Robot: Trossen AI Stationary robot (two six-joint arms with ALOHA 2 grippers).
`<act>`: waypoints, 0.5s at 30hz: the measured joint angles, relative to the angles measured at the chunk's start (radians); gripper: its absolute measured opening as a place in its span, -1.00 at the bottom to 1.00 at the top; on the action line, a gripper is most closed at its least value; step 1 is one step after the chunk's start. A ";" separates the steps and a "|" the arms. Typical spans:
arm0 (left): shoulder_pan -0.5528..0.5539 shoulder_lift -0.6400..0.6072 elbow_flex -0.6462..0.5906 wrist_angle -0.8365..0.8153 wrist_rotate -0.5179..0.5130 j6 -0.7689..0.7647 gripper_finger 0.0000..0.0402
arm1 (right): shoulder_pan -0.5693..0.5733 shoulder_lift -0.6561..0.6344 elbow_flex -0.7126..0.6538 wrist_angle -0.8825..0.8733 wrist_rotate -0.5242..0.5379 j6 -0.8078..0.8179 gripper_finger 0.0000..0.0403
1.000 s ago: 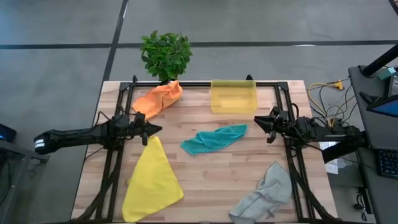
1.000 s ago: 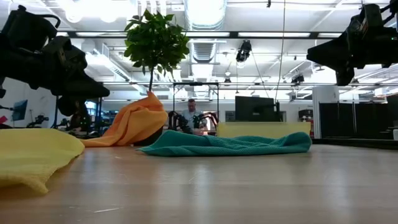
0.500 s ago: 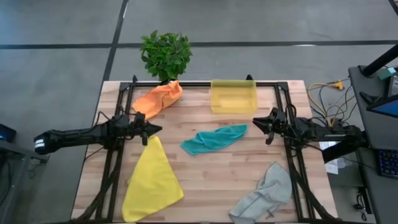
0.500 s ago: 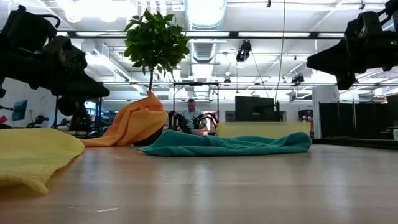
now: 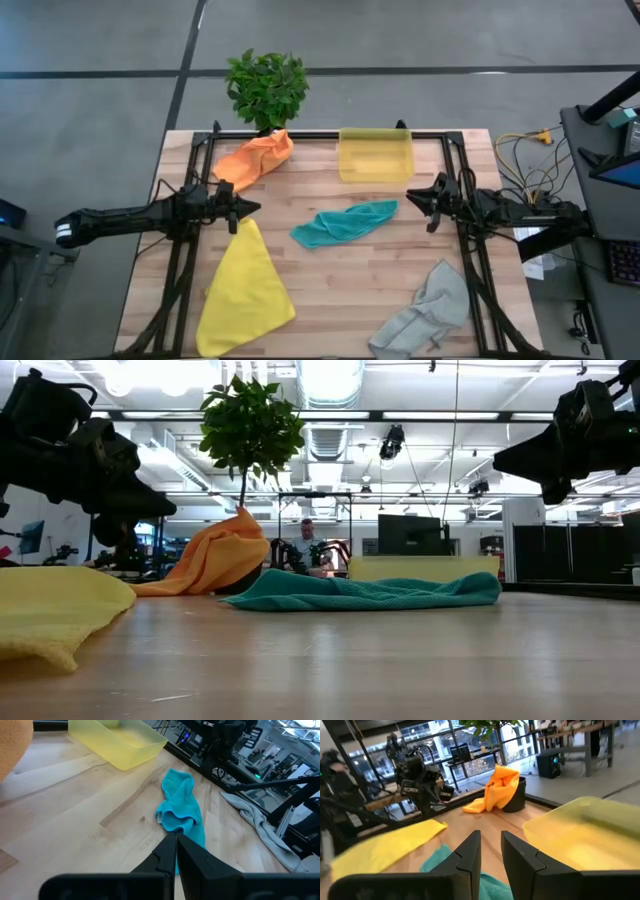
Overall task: Fold microfiber towels
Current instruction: Fold the blue microfiber towel
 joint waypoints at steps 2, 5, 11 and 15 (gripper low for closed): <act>0.000 0.000 0.000 0.000 0.000 0.000 -1.00 | 0.000 0.000 0.000 0.000 0.000 -0.047 -0.65; 0.000 0.000 0.000 0.000 -0.004 0.000 -1.00 | 0.000 0.000 0.000 0.000 0.000 -0.072 -0.65; 0.000 0.000 0.000 0.075 -0.004 -0.254 -1.00 | 0.000 0.000 -0.001 0.102 0.000 0.074 -0.65; 0.000 0.000 0.000 0.182 -0.008 -0.442 -1.00 | 0.000 0.000 -0.001 0.260 0.000 0.152 -0.65</act>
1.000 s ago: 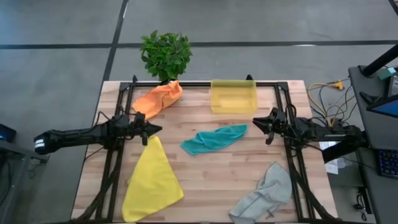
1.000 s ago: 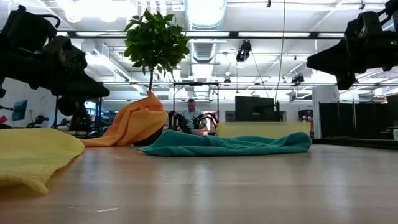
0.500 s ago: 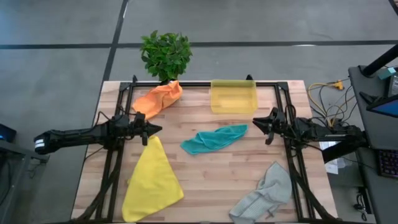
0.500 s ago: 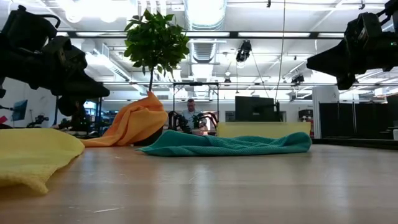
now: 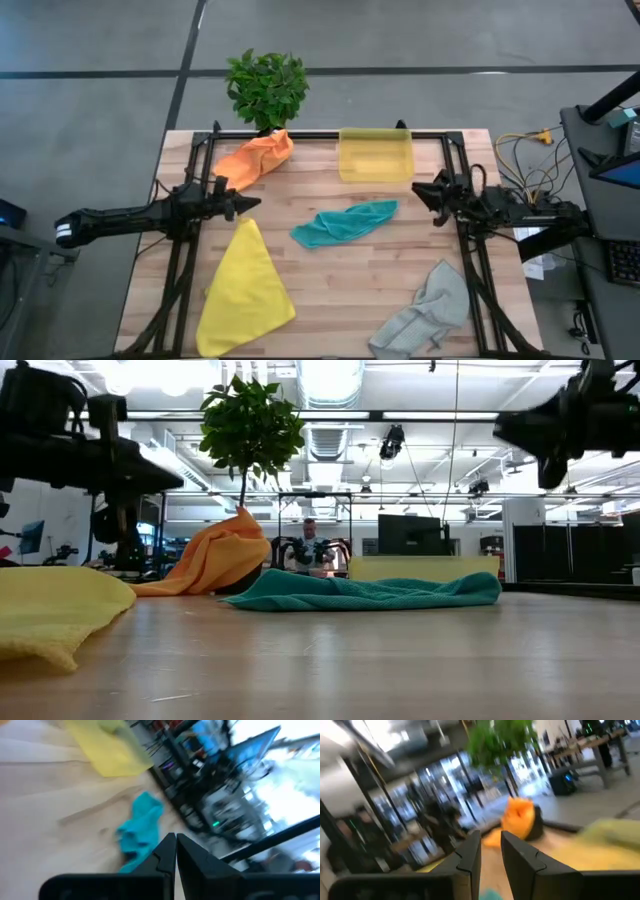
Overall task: Fold microfiber towels
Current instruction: Fold the blue microfiber towel
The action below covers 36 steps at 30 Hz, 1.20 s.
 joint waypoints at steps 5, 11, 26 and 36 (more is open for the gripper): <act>0.000 0.000 0.000 0.224 -0.059 -0.005 -1.00 | 0.000 0.000 0.000 0.260 0.013 0.176 -0.65; 0.000 -0.003 0.000 0.517 -0.084 -0.005 -1.00 | 0.000 0.002 0.000 0.503 0.086 0.217 -0.65; 0.001 0.011 0.061 0.809 -0.287 0.253 -1.00 | -0.001 0.008 0.091 0.656 0.104 0.140 -0.65; 0.000 0.115 0.366 0.422 -0.076 0.370 -1.00 | 0.000 0.207 0.353 0.585 0.118 -0.019 -0.65</act>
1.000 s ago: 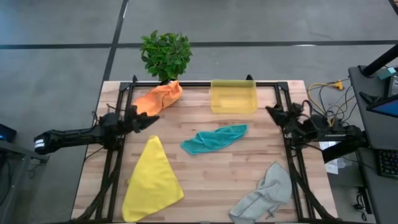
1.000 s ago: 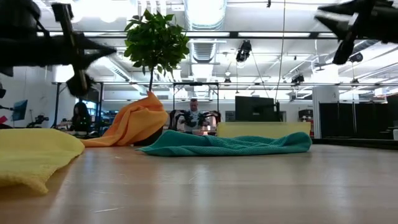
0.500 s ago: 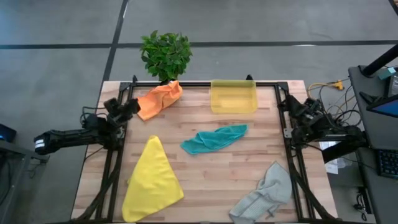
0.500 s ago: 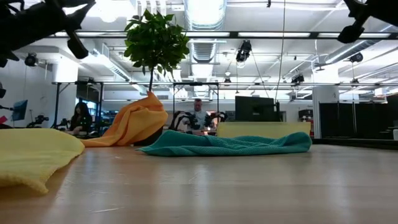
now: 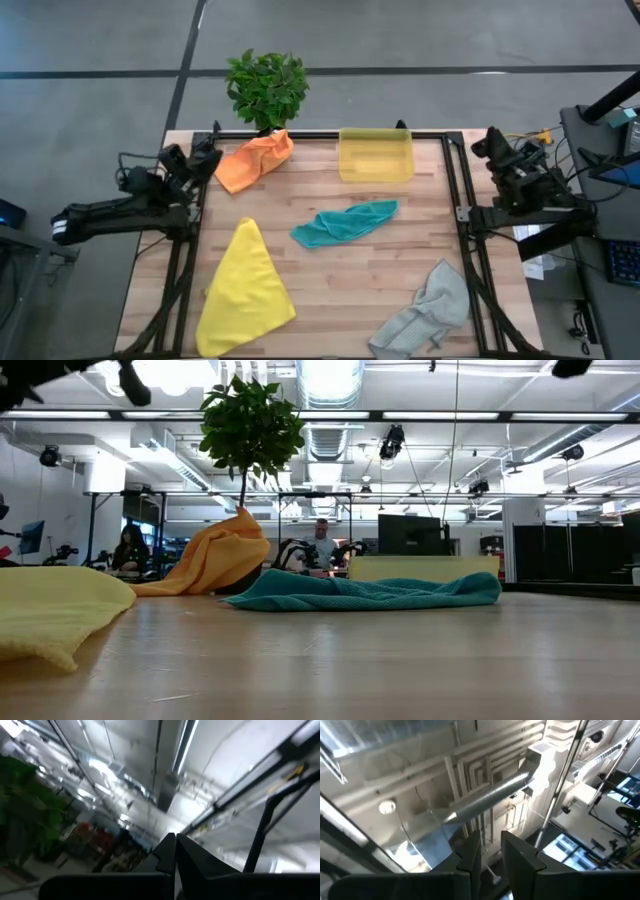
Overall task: Fold microfiber towels
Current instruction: Fold the blue microfiber towel
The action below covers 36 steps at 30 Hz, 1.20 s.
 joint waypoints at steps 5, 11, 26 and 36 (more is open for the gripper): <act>0.000 0.069 0.209 -0.289 0.037 0.122 -1.00 | 0.000 0.143 0.184 -0.230 -0.025 -0.052 -0.65; 0.000 0.162 0.426 -0.496 0.074 0.202 -1.00 | 0.000 0.285 0.417 -0.576 -0.177 -0.096 -0.65; -0.043 0.242 0.532 -0.754 0.152 0.152 -1.00 | 0.000 0.348 0.616 -1.085 -0.408 0.033 -0.65; -0.302 0.390 0.528 -0.998 0.154 0.177 -1.00 | 0.031 0.444 0.507 -1.054 -0.511 0.215 -0.65</act>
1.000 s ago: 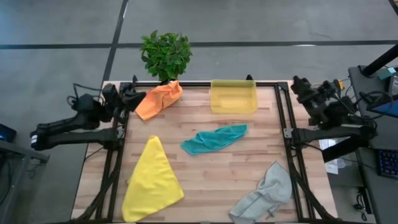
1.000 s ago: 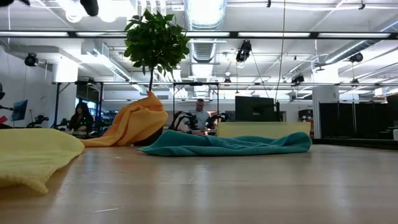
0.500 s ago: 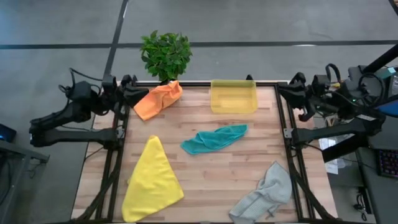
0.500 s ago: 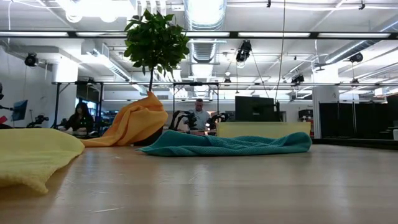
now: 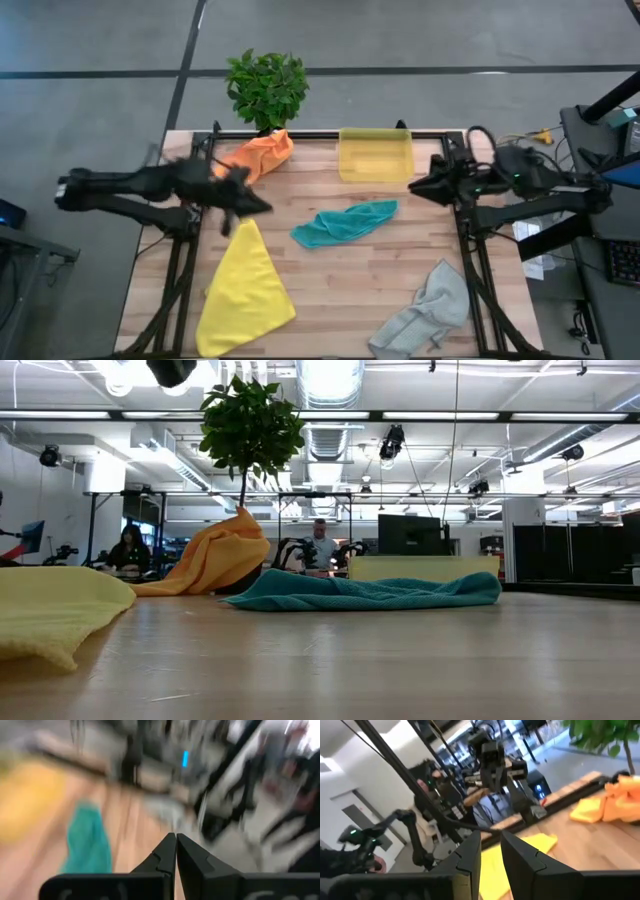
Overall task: Fold microfiber towels
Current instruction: Fold the blue microfiber towel
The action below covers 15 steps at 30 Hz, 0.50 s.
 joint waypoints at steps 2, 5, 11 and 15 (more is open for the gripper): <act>-0.035 0.059 -0.008 -0.080 0.000 -0.001 -1.00 | 0.000 0.024 -0.005 0.039 0.001 0.002 -0.65; -0.054 0.141 -0.008 -0.138 0.000 -0.002 -1.00 | 0.000 0.050 -0.003 0.068 0.001 0.001 -0.65; -0.056 0.257 -0.002 -0.122 -0.008 0.009 -1.00 | 0.002 0.057 -0.009 0.064 0.000 0.020 -0.65; -0.052 0.331 -0.005 -0.129 -0.060 0.012 -1.00 | 0.011 0.044 -0.028 0.062 0.001 0.004 -0.65</act>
